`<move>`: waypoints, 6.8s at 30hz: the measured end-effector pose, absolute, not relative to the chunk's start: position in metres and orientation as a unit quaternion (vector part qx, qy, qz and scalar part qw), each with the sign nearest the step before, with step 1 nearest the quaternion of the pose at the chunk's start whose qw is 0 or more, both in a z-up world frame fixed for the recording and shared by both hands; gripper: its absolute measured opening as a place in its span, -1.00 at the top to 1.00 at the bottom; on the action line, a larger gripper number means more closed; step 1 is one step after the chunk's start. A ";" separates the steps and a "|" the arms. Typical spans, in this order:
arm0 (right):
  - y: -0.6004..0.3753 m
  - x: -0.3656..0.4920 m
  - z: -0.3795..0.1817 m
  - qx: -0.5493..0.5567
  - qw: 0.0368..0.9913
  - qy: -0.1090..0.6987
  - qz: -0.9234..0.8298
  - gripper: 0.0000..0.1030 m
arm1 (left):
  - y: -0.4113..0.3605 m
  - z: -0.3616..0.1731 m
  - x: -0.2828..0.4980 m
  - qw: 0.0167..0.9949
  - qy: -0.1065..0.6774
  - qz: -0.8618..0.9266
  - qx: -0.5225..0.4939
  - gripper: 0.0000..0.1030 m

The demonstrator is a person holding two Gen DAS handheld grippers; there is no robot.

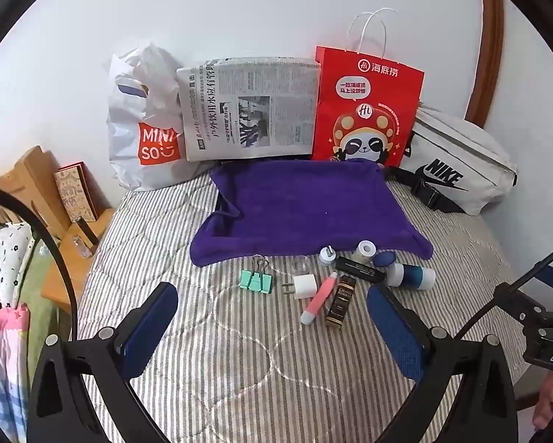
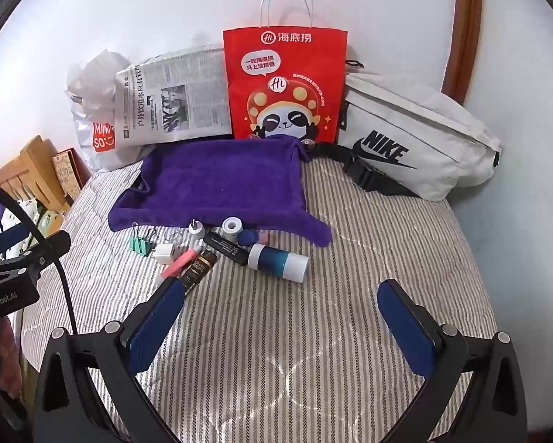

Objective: Organize rigid objects

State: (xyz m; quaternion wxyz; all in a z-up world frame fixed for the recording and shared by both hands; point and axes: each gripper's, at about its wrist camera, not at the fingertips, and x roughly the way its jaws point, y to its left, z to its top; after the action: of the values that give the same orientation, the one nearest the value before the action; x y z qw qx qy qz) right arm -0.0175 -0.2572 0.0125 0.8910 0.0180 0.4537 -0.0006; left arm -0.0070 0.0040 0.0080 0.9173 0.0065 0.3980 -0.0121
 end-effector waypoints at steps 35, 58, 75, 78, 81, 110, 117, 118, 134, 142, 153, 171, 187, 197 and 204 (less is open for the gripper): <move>-0.251 -0.025 0.024 0.012 0.897 0.443 0.002 -1.00 | 0.007 0.005 -0.009 0.915 0.402 -0.005 0.017 -1.00; -0.251 -0.025 0.026 0.010 0.896 0.444 0.000 -1.00 | 0.008 0.004 -0.007 0.915 0.404 -0.003 0.019 -1.00; -0.251 -0.025 0.025 0.009 0.896 0.445 -0.002 -1.00 | 0.011 0.004 -0.006 0.913 0.406 -0.004 0.023 -1.00; -0.251 -0.025 0.025 0.009 0.895 0.445 -0.003 -1.00 | 0.011 0.004 -0.006 0.913 0.407 -0.004 0.023 -1.00; -0.251 -0.025 0.024 0.009 0.895 0.446 -0.002 -1.00 | 0.011 0.004 -0.006 0.913 0.406 -0.004 0.023 -1.00; -0.267 0.022 -0.045 0.016 0.862 0.506 -0.002 -1.00 | 0.038 -0.110 0.079 0.882 0.468 -0.033 0.036 -0.96; -0.268 0.031 -0.066 0.007 0.848 0.530 -0.013 -1.00 | 0.040 -0.140 0.101 0.875 0.479 -0.055 0.037 -0.89; -0.267 0.032 -0.069 0.004 0.846 0.532 -0.014 -1.00 | 0.040 -0.144 0.104 0.874 0.480 -0.057 0.040 -0.85; -0.262 0.055 -0.102 -0.035 0.853 0.520 0.014 -0.99 | 0.033 -0.159 0.107 0.892 0.440 -0.090 0.049 0.24; -0.251 0.078 -0.131 -0.117 0.856 0.500 0.056 -0.99 | 0.034 -0.159 0.107 0.891 0.441 -0.093 0.042 0.23; -0.247 0.086 -0.157 -0.126 0.856 0.484 0.130 -0.19 | 0.035 -0.160 0.107 0.892 0.441 -0.093 0.042 0.23; -0.256 0.078 -0.158 -0.052 0.816 0.550 0.171 0.24 | 0.034 -0.159 0.107 0.892 0.442 -0.092 0.042 0.23; -0.255 0.077 -0.156 0.008 0.846 0.523 0.108 0.29 | 0.033 -0.160 0.106 0.892 0.441 -0.085 0.044 0.24; -0.261 0.065 -0.132 0.032 0.846 0.520 0.118 0.29 | 0.047 -0.151 0.089 0.887 0.455 -0.076 0.003 0.24; -0.261 0.069 -0.115 0.032 0.854 0.504 0.126 0.29 | 0.058 -0.124 0.081 0.894 0.441 -0.081 -0.019 0.24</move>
State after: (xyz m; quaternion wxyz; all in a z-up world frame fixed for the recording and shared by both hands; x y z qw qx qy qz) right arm 0.0694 -0.2610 -0.1147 0.8539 0.0324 0.5039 0.1256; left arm 0.0806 0.0581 -0.1235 0.8939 -0.0192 0.4405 -0.0809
